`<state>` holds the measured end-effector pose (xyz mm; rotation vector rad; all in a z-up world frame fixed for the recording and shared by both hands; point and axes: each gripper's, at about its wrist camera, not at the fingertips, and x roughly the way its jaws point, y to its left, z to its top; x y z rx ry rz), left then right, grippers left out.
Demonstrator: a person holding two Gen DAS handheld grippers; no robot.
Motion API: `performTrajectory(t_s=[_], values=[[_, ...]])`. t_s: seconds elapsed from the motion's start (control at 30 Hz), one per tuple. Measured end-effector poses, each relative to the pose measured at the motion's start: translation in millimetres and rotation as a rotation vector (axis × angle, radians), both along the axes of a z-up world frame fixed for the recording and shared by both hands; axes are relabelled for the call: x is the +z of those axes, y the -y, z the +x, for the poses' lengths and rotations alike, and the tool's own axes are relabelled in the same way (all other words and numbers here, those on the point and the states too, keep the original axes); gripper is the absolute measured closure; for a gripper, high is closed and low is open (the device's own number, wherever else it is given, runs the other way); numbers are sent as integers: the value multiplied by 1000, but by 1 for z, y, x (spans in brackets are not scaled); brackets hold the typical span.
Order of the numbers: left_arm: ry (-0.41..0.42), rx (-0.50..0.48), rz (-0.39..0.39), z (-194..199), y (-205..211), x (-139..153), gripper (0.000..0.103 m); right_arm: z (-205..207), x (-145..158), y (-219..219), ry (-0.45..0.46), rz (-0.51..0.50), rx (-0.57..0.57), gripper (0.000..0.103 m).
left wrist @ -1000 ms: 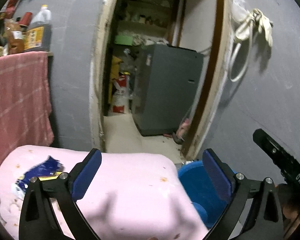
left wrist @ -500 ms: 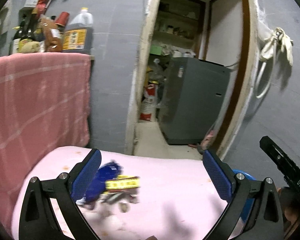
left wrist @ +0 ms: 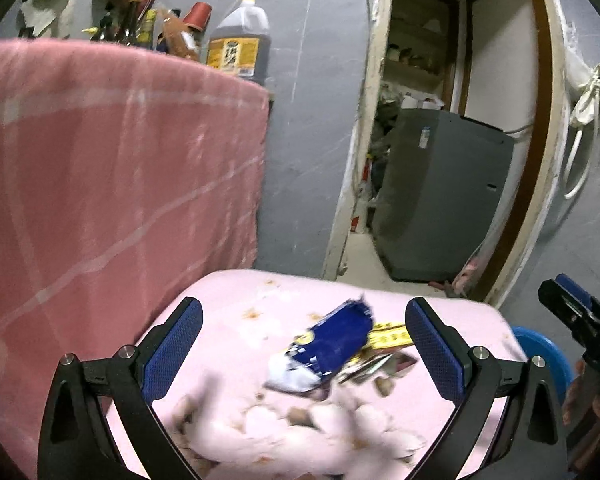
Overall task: Collect trash
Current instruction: 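Move both tools back over the remaining trash on the bed, then grasp the blue snack bag with the left tool while the right tool grasps a small white scrap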
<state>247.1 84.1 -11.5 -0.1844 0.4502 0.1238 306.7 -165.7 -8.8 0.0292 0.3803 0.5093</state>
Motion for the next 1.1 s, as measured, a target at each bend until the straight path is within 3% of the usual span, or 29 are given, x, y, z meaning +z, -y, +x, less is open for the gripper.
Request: performTrajectory(t_s=[0.2, 0.4, 0.63, 0.83, 1.1], values=[[-85, -20, -7, 4, -13, -19, 4, 11, -14, -22, -82, -71, 64, 2], [-164, -66, -17, 12, -15, -34, 5, 21, -33, -44, -193, -148, 127, 27], [-215, -144, -45, 25, -11, -41, 29, 25, -50, -64, -275, -212, 204, 45], [-267, -201, -80, 43, -10, -49, 41, 26, -60, -76, -306, -255, 246, 64], [-302, -223, -135, 52, -13, -54, 63, 30, -67, -91, -334, -280, 302, 71]])
